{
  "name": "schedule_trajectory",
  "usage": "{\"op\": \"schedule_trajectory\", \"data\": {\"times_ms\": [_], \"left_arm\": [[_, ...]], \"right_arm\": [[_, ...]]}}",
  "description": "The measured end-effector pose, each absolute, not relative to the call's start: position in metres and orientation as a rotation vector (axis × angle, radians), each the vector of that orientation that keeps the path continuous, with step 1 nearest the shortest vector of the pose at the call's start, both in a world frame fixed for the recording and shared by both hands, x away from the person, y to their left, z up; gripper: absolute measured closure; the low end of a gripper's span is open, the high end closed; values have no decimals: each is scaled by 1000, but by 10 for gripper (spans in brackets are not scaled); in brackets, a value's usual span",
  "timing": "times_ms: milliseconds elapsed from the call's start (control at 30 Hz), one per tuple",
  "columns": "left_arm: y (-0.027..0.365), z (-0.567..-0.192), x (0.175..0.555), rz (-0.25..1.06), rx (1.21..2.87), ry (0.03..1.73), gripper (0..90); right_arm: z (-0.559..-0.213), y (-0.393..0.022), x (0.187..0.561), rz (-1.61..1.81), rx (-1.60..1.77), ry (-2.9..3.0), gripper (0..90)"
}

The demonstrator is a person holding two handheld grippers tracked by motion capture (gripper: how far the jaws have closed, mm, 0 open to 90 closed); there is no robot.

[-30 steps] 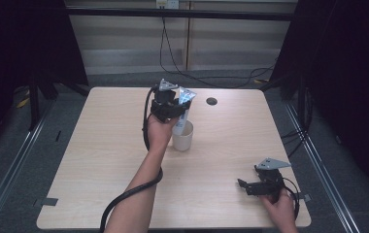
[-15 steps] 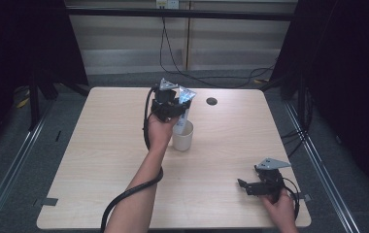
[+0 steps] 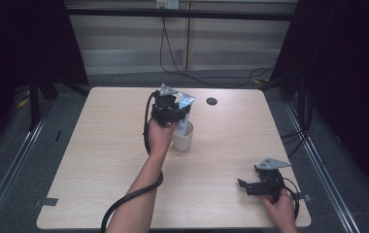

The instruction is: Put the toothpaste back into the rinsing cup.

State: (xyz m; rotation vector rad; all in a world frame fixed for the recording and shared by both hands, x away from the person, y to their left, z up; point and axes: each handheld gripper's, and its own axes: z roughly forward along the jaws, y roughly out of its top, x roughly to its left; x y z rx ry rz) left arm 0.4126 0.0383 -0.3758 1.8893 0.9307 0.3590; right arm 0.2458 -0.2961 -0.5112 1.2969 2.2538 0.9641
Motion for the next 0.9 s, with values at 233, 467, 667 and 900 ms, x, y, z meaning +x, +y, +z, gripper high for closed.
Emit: {"op": "schedule_trajectory", "data": {"times_ms": [233,467,667,900], "left_arm": [[37,-385,409,355,1915,930,652],[34,-396,405,346,1927,941,651],[35,-402,402,345,1937,952,650],[36,-411,400,338,1954,961,650]], "right_arm": [[-511,-296,246,964,1301,2253,113],[-511,-296,246,964,1292,2252,113],[-511,-296,246,964,1296,2253,113],[-511,-296,246,964,1295,2253,113]]}}
